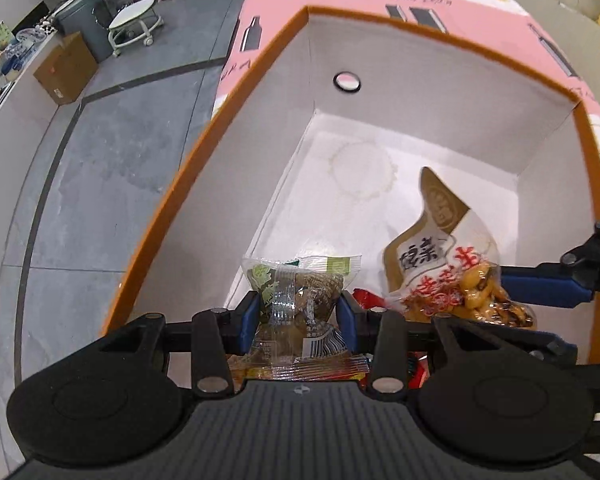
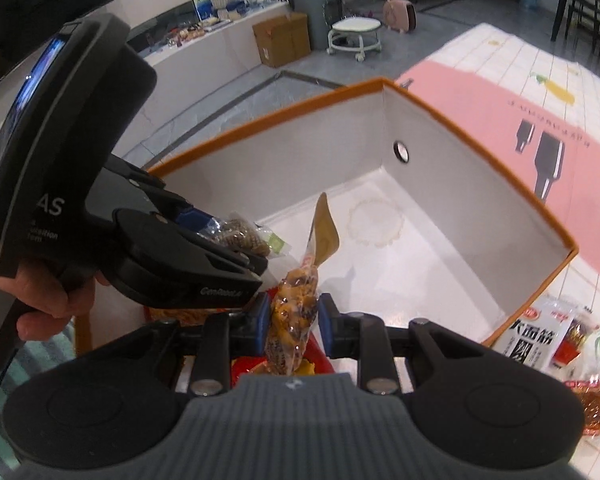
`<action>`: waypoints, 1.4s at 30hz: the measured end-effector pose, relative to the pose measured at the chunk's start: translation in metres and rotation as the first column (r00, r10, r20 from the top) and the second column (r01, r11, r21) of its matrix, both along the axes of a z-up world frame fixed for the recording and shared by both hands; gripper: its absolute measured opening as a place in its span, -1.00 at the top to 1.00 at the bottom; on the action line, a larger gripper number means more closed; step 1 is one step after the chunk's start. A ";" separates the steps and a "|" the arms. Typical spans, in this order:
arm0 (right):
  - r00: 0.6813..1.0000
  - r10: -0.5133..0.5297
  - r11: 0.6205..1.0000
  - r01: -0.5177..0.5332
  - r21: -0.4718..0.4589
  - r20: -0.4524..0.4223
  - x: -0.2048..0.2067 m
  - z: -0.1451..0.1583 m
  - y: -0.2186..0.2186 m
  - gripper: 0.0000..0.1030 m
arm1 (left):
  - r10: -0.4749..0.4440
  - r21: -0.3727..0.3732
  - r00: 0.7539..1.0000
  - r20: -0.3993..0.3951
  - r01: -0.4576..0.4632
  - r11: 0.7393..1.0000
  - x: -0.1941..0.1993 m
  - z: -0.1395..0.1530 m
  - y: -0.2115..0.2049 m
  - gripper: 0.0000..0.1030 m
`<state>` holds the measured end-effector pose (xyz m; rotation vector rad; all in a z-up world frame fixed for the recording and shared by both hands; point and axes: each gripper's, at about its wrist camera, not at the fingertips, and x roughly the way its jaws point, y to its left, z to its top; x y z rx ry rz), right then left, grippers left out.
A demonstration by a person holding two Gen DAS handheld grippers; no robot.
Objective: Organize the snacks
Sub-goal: 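Lift both packets over the box and open both tools to release them, then move both tools back from the box toward the remaining snacks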
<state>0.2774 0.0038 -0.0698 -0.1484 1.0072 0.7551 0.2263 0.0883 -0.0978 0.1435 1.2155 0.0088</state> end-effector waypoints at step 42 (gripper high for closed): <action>0.927 -0.138 0.990 0.144 0.008 0.348 -0.081 0.078 -0.098 -0.43 | -0.051 -0.044 0.928 0.368 0.072 0.996 -0.088 0.119 -0.065 -0.36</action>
